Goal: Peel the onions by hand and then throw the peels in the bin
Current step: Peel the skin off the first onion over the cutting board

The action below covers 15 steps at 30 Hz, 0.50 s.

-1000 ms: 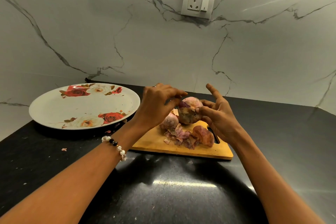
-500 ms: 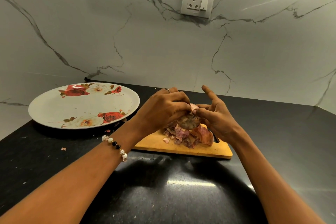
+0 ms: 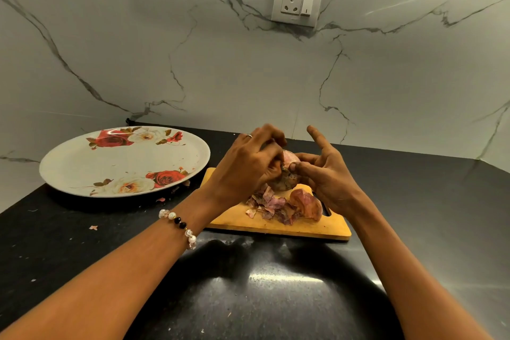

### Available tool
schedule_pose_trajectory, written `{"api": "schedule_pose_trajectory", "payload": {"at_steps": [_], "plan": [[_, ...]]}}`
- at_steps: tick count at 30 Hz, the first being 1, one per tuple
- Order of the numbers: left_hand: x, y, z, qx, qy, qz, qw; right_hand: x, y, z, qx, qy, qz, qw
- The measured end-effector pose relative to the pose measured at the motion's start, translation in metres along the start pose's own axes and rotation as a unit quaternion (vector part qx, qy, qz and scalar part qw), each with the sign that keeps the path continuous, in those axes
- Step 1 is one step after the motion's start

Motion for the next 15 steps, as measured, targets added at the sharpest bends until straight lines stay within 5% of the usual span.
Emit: {"api": "schedule_pose_trajectory", "payload": {"at_steps": [15], "plan": [[0.000, -0.007, 0.025, -0.136, -0.225, -0.085, 0.961, -0.001, -0.004, 0.007, -0.010, -0.037, -0.020, 0.999]]}}
Point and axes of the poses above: each hand's wrist, its own x-axis towards the middle knuckle, its own y-axis out of the palm, z = x × y, the point moved 3 cm from there along x, towards the middle knuckle, and after that the axes turned 7 degrees about z, right-handed, at the moved point
